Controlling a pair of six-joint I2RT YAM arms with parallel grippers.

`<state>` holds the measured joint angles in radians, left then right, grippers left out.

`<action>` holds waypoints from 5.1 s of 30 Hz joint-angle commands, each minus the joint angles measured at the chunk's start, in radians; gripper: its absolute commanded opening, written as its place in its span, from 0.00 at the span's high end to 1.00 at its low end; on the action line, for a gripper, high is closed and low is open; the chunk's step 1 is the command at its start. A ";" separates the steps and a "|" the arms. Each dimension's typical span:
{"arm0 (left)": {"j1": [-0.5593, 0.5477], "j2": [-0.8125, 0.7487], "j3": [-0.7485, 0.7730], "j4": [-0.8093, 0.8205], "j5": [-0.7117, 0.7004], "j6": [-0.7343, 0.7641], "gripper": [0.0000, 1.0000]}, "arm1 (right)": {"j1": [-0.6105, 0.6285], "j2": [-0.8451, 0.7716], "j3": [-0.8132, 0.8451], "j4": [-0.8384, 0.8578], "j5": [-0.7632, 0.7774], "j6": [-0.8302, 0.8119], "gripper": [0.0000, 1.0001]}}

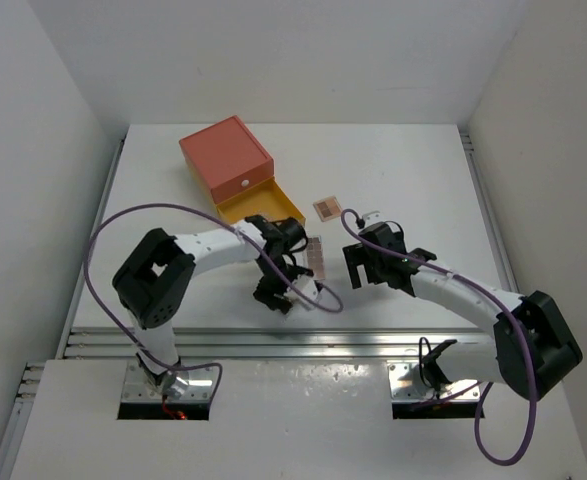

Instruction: Organize the makeup

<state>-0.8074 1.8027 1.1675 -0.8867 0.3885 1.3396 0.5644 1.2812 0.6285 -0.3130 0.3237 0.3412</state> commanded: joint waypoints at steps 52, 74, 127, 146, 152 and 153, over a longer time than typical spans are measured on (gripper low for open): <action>0.450 0.297 0.783 0.065 -0.088 -1.122 0.01 | -0.204 0.966 1.048 -0.164 -0.382 -0.255 0.00; 0.649 0.161 0.884 0.104 -0.156 -1.188 0.01 | -0.198 0.862 1.168 -0.103 -0.336 -0.258 0.82; 0.702 0.211 0.635 0.347 -0.358 -1.221 0.01 | 0.158 0.667 1.006 0.060 -0.249 -0.093 0.07; 0.702 0.162 0.584 0.347 -0.306 -1.221 0.01 | 0.137 0.650 0.671 -0.187 -0.074 0.130 0.13; 0.702 0.133 0.566 0.347 -0.306 -1.221 0.01 | 0.105 0.701 0.640 -0.147 -0.184 0.120 0.29; 0.702 0.133 0.566 0.347 -0.306 -1.221 0.01 | 0.106 0.704 0.634 -0.140 -0.193 0.122 0.31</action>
<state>-0.1097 1.9739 1.7596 -0.4782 0.0780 0.1116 0.6819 1.9606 1.2785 -0.4896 0.1974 0.4496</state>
